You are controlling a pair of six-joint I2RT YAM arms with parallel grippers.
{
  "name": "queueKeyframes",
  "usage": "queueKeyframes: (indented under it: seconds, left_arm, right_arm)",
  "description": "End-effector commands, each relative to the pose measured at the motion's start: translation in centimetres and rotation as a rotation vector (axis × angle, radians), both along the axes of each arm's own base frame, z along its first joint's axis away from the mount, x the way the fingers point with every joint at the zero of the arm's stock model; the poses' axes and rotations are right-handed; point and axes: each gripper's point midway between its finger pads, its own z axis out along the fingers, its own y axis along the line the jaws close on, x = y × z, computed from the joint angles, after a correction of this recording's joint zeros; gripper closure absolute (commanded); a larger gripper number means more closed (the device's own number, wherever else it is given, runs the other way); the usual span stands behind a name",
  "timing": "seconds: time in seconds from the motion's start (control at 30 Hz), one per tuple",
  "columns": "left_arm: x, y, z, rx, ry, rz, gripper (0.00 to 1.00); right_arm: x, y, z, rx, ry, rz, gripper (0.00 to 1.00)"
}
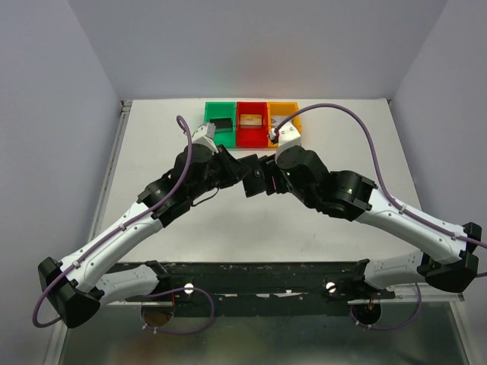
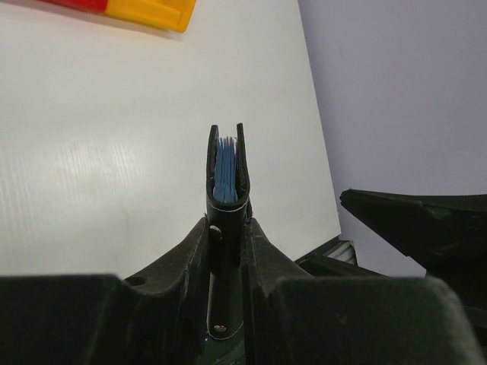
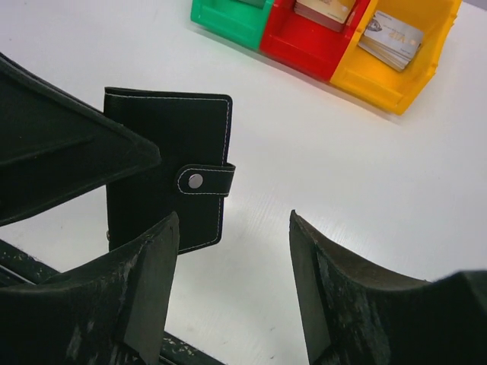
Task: Take the credit cards out of the card holder
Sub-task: Open the card holder.
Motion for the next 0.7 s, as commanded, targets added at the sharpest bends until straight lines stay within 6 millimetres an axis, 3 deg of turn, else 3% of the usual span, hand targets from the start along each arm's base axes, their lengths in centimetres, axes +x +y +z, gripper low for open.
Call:
queueKeyframes:
  seconds: [0.0, 0.43, 0.67]
  left_arm:
    - [0.1, 0.5, 0.1, 0.006, 0.017, 0.044, 1.00]
    - [-0.3, 0.0, 0.5, -0.009, -0.003, 0.013, 1.00]
    - [-0.6, -0.2, 0.6, -0.018, -0.012, 0.003, 1.00]
  right_arm:
    - [0.5, 0.5, 0.8, -0.004, -0.021, -0.021, 0.33]
    - [0.6, 3.1, -0.5, 0.008, 0.035, 0.022, 0.35]
    - [0.8, 3.7, -2.2, -0.038, 0.072, 0.012, 0.36]
